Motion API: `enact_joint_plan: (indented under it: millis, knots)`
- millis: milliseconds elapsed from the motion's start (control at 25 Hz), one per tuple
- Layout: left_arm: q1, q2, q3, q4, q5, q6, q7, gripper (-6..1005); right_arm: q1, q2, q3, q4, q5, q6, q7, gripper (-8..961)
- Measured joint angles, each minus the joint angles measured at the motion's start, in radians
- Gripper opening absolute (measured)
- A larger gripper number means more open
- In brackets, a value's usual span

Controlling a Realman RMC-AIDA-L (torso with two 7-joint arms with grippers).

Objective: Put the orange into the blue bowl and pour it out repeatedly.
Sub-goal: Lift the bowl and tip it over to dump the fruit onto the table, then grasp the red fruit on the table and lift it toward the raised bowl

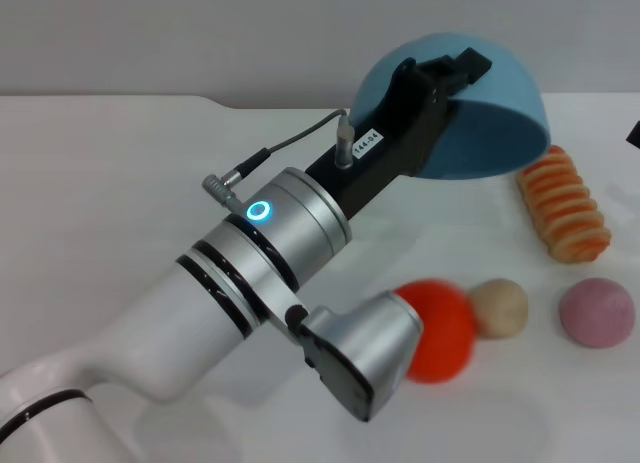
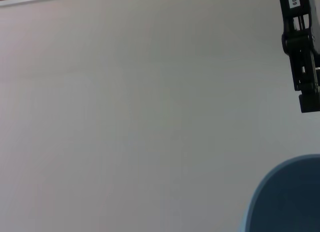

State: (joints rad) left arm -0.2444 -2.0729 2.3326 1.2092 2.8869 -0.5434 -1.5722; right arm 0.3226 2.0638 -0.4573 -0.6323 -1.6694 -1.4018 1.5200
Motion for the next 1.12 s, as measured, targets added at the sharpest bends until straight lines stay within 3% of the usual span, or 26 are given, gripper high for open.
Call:
enact_joint_plan:
  millis: [80, 240, 400, 560, 600, 880, 1120]
  knots:
    - [-0.003, -0.004, -0.004, -0.003, -0.045, 0.007, -0.006, -1, 0.000, 0.000, 0.000, 0.001, 0.003, -0.001, 0.000, 602]
    - [-0.028, -0.004, -0.031, 0.049, -0.322, 0.130, -0.012, -1, 0.006, -0.004, -0.013, 0.001, -0.003, -0.011, 0.010, 602]
    - [-0.068, -0.001, -0.152, 0.115, -0.635, 0.343, -0.017, -2, 0.012, -0.009, -0.037, -0.004, -0.019, -0.032, 0.021, 603]
    - [-0.144, 0.004, -0.362, 0.110, -0.915, 0.629, -0.118, -2, 0.028, -0.019, -0.078, -0.007, -0.058, -0.071, 0.046, 603]
    - [-0.192, 0.007, -0.467, 0.069, -0.967, 0.767, -0.233, -2, 0.036, -0.021, -0.092, -0.010, -0.081, -0.075, 0.067, 603]
    - [-0.329, 0.011, -0.643, -0.071, -0.855, 0.952, -0.566, -1, 0.132, -0.031, -0.216, -0.061, -0.319, -0.080, 0.304, 602]
    - [-0.414, 0.009, -0.684, -0.165, -0.706, 1.039, -0.719, -1, 0.227, -0.005, -0.323, -0.051, -0.436, -0.062, 0.347, 602]
